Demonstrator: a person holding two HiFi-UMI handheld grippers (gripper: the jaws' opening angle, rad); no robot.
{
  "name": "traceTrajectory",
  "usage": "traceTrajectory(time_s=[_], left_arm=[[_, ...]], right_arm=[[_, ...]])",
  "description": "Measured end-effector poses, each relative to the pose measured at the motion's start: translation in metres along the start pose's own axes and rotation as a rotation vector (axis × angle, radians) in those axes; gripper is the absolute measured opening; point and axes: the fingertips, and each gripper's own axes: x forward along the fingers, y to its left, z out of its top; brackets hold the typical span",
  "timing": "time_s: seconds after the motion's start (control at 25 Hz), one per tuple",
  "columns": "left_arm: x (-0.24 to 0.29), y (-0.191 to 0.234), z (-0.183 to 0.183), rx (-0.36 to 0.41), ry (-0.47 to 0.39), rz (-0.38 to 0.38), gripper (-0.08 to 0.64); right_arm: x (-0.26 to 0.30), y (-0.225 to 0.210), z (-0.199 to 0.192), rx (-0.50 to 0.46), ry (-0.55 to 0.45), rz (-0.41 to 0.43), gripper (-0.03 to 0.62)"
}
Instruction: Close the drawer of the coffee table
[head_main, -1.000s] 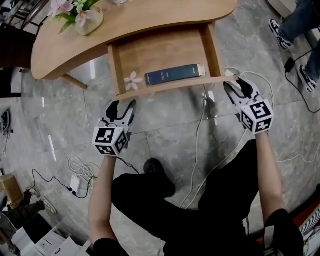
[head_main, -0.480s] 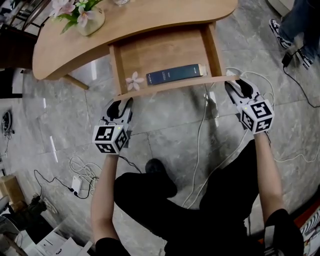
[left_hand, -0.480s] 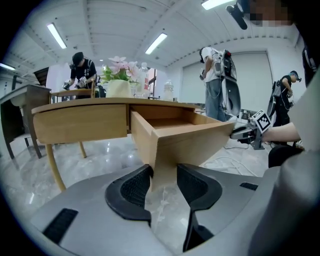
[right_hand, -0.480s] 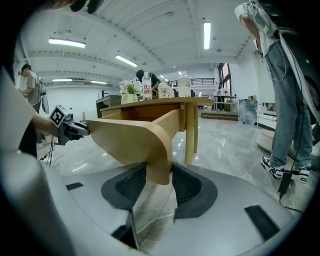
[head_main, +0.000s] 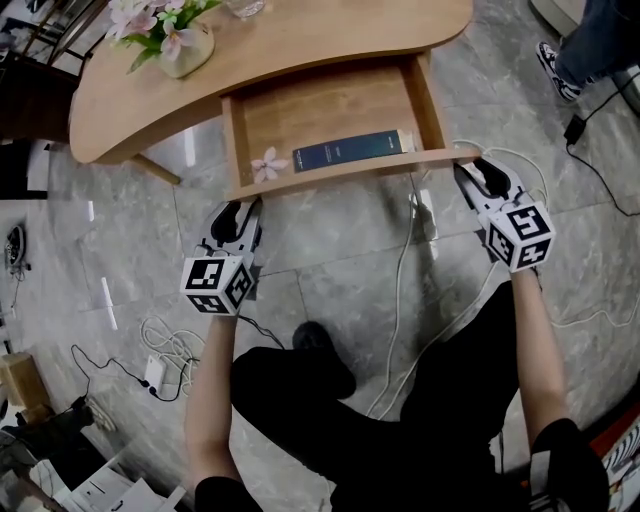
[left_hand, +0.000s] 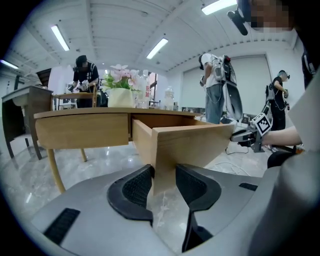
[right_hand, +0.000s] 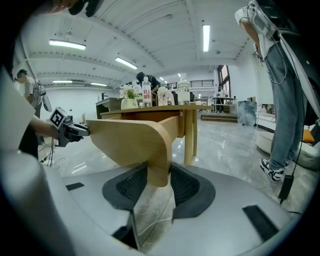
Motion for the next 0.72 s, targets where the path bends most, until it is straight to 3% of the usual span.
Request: traceTrajectory(time_s=[0.72], left_arm=[[-0.006,0.014,0.042,-0.019,-0.114,0.024,0.15]], right_arm=[[-0.006,-0.004,0.041,0.033,-0.071,-0.036,0.135]])
